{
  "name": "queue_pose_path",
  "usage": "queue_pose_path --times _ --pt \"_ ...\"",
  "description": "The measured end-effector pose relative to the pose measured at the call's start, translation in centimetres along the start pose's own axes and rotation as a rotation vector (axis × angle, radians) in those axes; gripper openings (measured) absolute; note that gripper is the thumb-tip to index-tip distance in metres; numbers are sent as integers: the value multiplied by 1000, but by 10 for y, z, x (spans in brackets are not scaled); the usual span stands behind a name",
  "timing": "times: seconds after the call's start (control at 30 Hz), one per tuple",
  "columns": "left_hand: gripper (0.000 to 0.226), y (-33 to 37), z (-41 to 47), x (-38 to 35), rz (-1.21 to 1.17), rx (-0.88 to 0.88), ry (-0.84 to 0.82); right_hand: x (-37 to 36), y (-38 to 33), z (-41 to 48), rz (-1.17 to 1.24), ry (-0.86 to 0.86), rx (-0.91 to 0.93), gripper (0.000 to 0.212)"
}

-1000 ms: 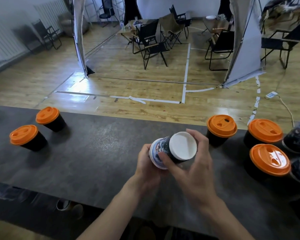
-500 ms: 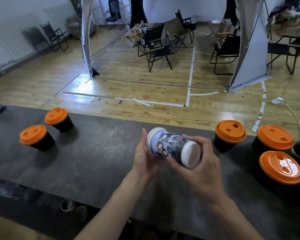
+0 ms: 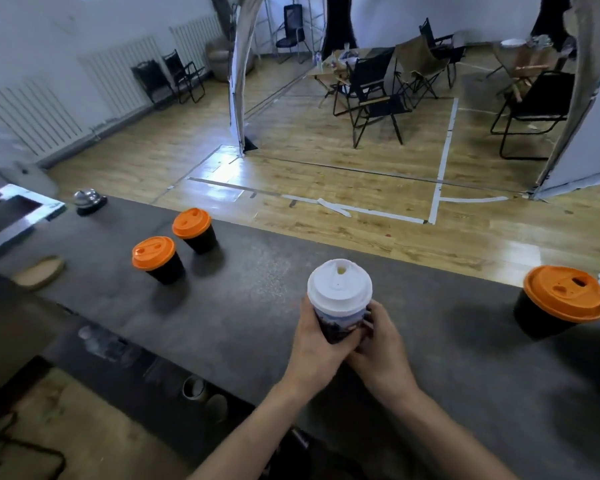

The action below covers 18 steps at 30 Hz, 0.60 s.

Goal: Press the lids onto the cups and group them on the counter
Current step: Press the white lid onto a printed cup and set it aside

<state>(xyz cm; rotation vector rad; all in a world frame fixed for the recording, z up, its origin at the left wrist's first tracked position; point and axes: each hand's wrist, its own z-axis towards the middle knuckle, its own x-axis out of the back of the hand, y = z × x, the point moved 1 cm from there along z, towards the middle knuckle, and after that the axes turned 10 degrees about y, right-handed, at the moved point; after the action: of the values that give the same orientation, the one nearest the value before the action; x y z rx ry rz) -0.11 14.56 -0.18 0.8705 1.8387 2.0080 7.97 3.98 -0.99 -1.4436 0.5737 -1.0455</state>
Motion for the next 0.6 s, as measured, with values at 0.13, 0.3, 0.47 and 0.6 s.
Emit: queue_pose_path --times 0.13,0.3,0.47,0.6 --pt "63 -17 6 67 30 15 228 -62 -24 2 17 -204 58 74" --pt "72 -35 13 148 -7 56 482 -125 -46 -1 4 -359 65 67" --pt "78 -41 31 220 60 36 711 -165 -61 4 -71 -410 122 60" --pt "88 -58 65 267 88 64 821 -186 -71 12 -95 -420 162 56"
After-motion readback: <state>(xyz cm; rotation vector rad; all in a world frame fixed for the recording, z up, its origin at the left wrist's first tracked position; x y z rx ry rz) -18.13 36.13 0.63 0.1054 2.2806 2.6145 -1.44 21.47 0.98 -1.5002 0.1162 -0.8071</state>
